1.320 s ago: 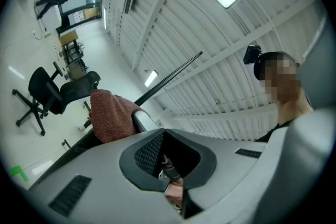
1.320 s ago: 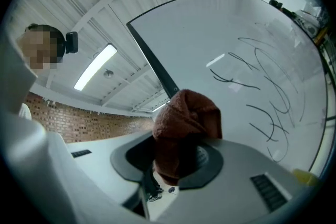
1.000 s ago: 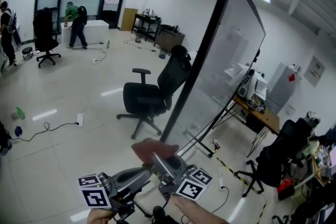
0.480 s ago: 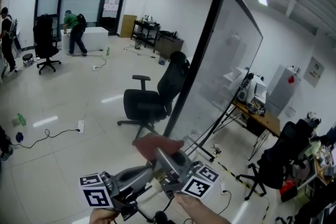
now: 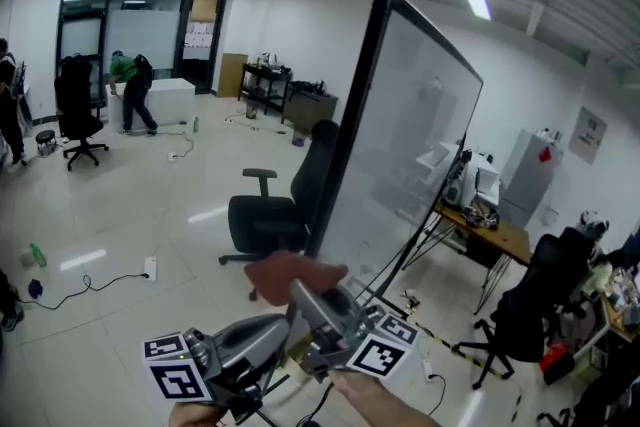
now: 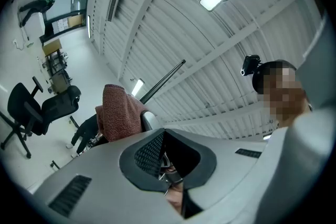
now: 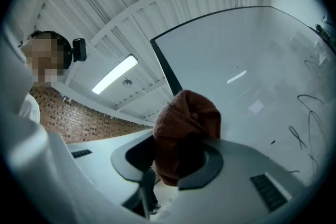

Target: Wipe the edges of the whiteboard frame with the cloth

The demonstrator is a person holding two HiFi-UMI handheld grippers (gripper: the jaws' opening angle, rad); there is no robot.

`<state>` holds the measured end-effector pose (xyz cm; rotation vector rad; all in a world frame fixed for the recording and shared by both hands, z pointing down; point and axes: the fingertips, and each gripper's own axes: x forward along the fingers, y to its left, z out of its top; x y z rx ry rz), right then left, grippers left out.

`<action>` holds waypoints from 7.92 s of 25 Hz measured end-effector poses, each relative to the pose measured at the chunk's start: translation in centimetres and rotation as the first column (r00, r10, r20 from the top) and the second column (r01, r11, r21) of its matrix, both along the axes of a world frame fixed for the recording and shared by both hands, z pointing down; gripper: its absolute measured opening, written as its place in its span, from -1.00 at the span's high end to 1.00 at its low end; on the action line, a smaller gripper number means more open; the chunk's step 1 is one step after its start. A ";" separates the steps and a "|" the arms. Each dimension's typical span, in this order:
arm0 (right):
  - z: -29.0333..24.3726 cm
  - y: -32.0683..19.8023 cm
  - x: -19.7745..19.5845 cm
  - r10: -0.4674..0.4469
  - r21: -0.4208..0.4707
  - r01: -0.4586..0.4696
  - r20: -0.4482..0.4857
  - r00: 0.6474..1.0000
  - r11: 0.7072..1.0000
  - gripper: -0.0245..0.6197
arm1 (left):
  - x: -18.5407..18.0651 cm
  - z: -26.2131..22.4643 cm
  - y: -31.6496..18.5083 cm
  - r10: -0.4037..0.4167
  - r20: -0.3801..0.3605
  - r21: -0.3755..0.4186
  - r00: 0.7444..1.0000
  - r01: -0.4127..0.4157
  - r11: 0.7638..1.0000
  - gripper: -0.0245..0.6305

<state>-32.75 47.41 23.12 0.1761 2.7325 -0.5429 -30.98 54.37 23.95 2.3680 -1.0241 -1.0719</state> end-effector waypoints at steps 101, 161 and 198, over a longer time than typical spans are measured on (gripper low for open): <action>-38.3 -1.2 0.2 0.257 0.829 -0.187 0.054 0.965 0.527 0.54 | 1.0 -34.7 -6.4 -0.125 0.361 0.307 0.924 0.008 0.952 0.96; -41.7 -18.5 1.1 0.208 0.813 0.034 -0.189 0.960 0.582 0.56 | 10.9 -32.5 -21.0 -0.185 0.398 0.258 0.899 0.084 0.962 0.96; -39.2 -40.9 7.2 0.076 0.855 0.132 -0.196 0.978 0.502 0.56 | 18.3 -30.6 -46.3 -0.322 0.386 0.225 0.864 0.250 0.942 0.96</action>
